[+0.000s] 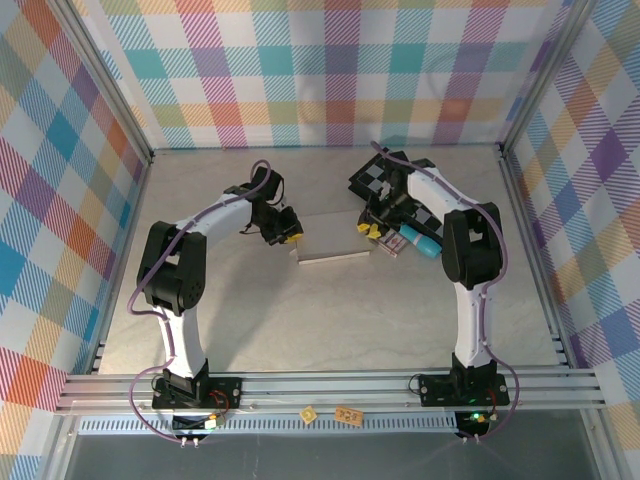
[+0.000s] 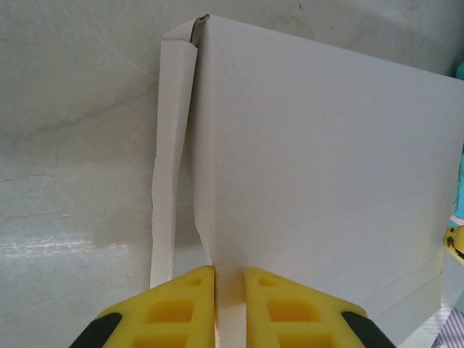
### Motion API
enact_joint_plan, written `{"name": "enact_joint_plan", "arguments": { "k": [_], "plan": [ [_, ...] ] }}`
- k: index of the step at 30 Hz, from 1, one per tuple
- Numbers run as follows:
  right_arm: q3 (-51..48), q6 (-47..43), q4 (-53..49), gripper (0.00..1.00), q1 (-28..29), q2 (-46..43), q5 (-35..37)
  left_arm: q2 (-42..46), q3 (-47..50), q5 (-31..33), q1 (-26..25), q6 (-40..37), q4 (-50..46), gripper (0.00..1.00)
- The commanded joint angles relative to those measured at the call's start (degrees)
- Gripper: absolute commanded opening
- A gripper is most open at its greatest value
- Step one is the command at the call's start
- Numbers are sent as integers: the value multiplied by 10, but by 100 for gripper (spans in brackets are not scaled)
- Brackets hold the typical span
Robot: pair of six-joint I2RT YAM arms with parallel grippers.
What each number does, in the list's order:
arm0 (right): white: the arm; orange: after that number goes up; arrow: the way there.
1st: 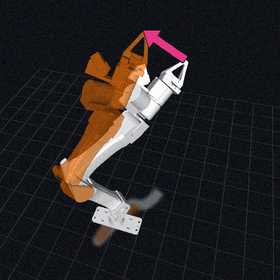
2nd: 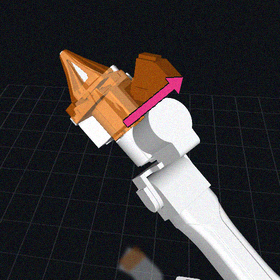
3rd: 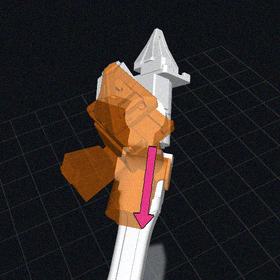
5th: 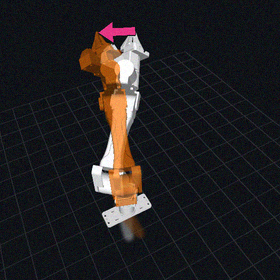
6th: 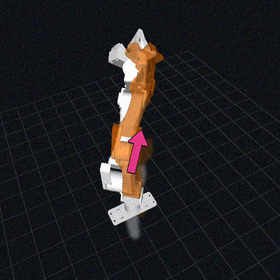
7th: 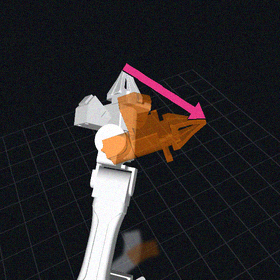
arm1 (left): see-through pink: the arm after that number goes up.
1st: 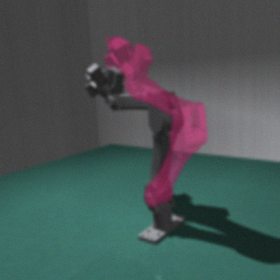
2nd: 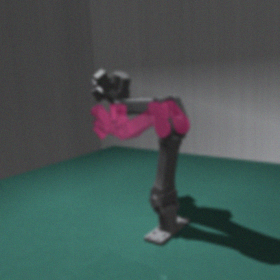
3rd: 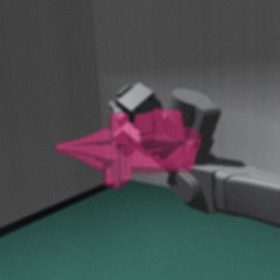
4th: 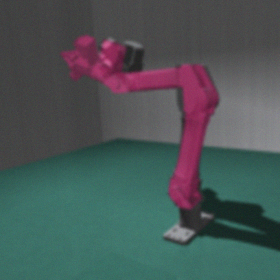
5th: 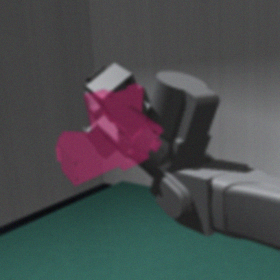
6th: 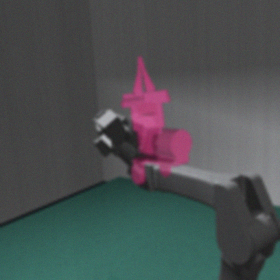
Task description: Fold the paper box
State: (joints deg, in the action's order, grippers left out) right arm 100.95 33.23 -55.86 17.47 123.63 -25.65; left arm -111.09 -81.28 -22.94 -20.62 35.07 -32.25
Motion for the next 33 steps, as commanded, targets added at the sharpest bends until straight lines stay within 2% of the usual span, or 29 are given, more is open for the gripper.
{"name": "enact_joint_plan", "arguments": {
  "k": [1, 12, 20, 28, 33],
  "plan": [
    [-8, -19, -7, 26, 6, 6, 20, -4, 5, 5, -5, -12, -17, 14],
    [-5, -46, -9, 29, 5, -34, 87, -2, 0, 16, -5, -33, -36, 15],
    [-8, -62, -16, 31, 6, -16, 87, 5, 1, 26, -5, -45, -46, 15],
    [-20, -69, -11, 39, 13, -8, 82, 2, -7, 22, -5, -54, -58, 24],
    [-35, -65, -4, 38, 19, -2, 88, 7, -8, 32, -5, -59, -64, 29]
  ]
}}
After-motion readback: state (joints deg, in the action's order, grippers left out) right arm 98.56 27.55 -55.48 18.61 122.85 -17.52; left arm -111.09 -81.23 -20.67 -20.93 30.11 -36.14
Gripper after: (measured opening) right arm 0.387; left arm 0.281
